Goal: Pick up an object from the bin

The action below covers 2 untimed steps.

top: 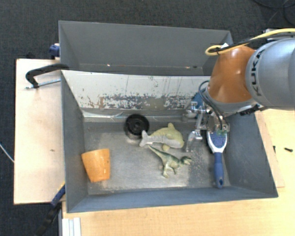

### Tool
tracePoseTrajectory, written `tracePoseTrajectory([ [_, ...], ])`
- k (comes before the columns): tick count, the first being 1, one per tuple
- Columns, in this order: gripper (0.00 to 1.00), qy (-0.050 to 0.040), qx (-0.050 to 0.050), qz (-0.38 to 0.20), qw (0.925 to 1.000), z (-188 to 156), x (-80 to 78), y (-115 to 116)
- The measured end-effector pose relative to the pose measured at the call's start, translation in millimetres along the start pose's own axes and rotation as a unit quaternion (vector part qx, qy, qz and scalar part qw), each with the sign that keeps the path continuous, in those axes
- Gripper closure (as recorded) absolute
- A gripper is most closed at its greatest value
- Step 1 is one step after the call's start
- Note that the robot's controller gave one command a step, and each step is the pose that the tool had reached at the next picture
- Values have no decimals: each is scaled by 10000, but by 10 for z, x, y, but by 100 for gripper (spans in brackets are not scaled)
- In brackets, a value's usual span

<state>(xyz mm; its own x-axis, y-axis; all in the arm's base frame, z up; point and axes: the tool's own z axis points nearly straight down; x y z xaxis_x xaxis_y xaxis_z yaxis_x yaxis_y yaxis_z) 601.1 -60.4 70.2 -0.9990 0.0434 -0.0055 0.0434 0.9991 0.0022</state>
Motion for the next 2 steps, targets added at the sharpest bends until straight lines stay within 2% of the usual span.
tracePoseTrajectory([
  [1, 0, 23, -12, 431, 9991, -325, 235, 703],
  [2, 0, -7, 2, 1118, 9937, -584, 323, 687],
])
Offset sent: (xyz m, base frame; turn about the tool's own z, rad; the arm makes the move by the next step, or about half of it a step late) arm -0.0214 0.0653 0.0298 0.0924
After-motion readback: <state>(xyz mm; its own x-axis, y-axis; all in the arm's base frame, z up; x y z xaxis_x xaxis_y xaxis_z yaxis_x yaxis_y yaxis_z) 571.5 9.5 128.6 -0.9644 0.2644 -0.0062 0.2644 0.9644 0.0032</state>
